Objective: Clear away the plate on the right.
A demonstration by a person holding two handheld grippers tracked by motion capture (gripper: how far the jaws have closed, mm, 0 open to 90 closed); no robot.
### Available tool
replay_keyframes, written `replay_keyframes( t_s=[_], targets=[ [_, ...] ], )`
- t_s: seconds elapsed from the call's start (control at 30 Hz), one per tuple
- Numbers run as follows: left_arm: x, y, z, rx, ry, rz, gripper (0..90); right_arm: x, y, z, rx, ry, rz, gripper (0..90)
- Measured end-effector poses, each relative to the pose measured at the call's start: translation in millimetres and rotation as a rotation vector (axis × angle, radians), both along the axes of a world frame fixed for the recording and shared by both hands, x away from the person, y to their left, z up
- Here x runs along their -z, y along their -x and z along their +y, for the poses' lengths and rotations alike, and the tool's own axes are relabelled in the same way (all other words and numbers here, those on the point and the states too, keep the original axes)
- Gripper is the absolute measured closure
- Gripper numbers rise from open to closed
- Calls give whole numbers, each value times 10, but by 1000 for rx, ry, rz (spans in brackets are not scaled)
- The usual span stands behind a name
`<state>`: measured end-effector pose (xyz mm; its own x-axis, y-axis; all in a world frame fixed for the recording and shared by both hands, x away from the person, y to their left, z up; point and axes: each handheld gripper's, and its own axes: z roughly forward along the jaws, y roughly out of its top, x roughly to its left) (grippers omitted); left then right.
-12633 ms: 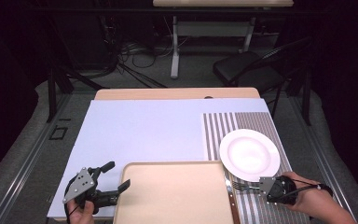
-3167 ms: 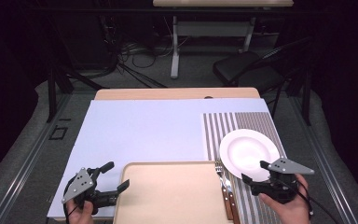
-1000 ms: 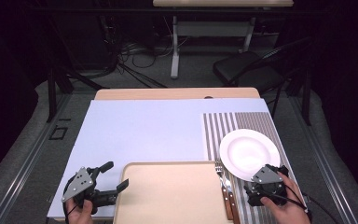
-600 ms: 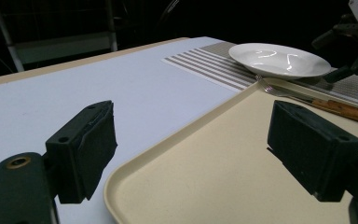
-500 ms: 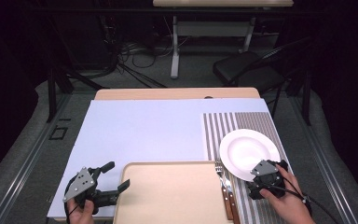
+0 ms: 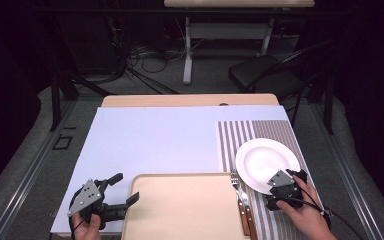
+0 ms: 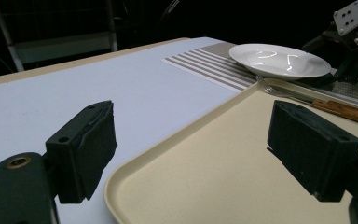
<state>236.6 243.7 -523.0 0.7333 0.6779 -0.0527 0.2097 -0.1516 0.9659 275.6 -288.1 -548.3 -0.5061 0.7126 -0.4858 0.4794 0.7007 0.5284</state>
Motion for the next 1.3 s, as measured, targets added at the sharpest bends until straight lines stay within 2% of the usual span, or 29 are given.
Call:
replay_keyframes(
  t_s=[0.07,0.27,0.3,0.33,0.37,0.4,0.77,0.87,0.93,0.97,1.03,1.17,1.23,1.3],
  targets=[
    [1,-1,-4,1,-2,-1,157,-3,5,5,-1,16,0,0],
    [1,-3,1,0,-6,0,157,5,6,44,-31,74,-41,0],
    [2,-2,1,0,-5,1,157,-7,14,49,-25,91,-25,0],
    [2,-2,1,1,-6,1,157,8,8,45,-36,78,-41,0],
    [2,-3,3,4,-5,2,157,38,-3,38,-55,50,-76,0],
    [2,-3,3,5,-5,2,157,6,19,40,-42,81,-40,0],
    [4,-4,3,7,-8,4,157,24,42,40,-53,78,-69,2],
    [5,-5,4,6,-8,5,157,13,45,48,-53,95,-67,5],
    [4,-5,3,7,-8,5,157,34,39,57,-58,85,-91,14],
    [4,-4,3,6,-8,5,157,20,43,61,-55,105,-81,15],
    [3,-4,3,7,-8,4,157,26,50,75,-50,118,-90,15],
    [3,-4,3,6,-9,4,157,47,50,92,-64,137,-129,15],
    [3,-4,3,6,-9,4,157,37,52,104,-71,163,-122,27],
    [3,-4,3,6,-9,4,157,46,55,114,-70,163,-128,31]
  ],
)
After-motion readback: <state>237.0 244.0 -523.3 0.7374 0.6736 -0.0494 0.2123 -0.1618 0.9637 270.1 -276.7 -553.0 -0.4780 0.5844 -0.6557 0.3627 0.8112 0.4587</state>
